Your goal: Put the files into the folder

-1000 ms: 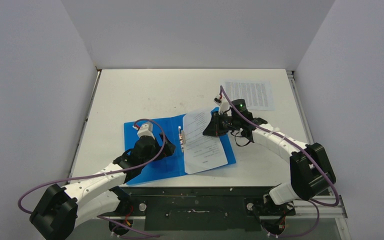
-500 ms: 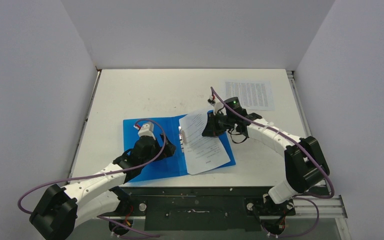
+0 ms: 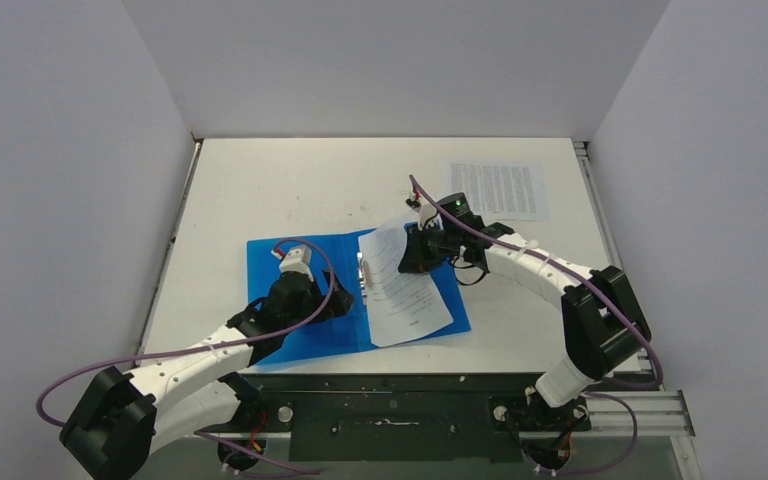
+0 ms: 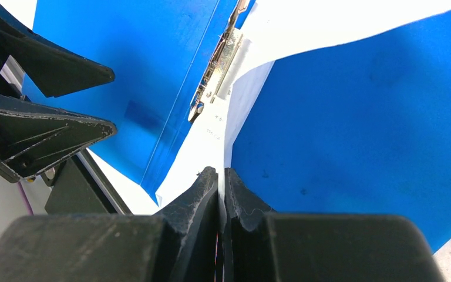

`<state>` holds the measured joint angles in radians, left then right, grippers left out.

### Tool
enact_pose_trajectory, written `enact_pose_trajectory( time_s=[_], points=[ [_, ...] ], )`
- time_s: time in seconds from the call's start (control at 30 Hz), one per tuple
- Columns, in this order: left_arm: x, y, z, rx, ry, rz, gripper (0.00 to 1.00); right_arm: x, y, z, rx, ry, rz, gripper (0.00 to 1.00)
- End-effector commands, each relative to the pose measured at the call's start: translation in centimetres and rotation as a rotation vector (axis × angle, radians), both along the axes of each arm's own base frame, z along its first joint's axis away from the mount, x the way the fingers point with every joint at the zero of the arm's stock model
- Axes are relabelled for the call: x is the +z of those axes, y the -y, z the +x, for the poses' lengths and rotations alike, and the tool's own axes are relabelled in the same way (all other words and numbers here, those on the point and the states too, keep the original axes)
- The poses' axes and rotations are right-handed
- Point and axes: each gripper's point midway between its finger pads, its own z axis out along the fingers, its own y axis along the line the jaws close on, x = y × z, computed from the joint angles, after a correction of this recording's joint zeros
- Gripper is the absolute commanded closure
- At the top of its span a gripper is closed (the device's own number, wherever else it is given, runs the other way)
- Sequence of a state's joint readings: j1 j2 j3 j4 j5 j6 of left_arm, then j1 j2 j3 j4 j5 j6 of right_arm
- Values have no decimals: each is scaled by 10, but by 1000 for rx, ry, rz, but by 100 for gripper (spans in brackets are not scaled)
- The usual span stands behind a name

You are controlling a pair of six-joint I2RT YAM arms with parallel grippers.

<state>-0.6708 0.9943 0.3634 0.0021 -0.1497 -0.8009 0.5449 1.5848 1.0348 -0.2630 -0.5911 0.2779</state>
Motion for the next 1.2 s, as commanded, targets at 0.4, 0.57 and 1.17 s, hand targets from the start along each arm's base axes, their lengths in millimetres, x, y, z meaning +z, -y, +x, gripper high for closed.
enact_pose_trajectory(
  time_s=[0.4,0.57,1.17],
  points=[
    [15,8,9,-25,46,-20,11,-1,3,18,-72,48,-31,42],
    [18,8,9,-27,50,-23,12,-9,13,20,-127,42,-73,28],
    [19,9,9,-26,48,-29,11,-37,51,21,-283,38,-251,11]
  ],
)
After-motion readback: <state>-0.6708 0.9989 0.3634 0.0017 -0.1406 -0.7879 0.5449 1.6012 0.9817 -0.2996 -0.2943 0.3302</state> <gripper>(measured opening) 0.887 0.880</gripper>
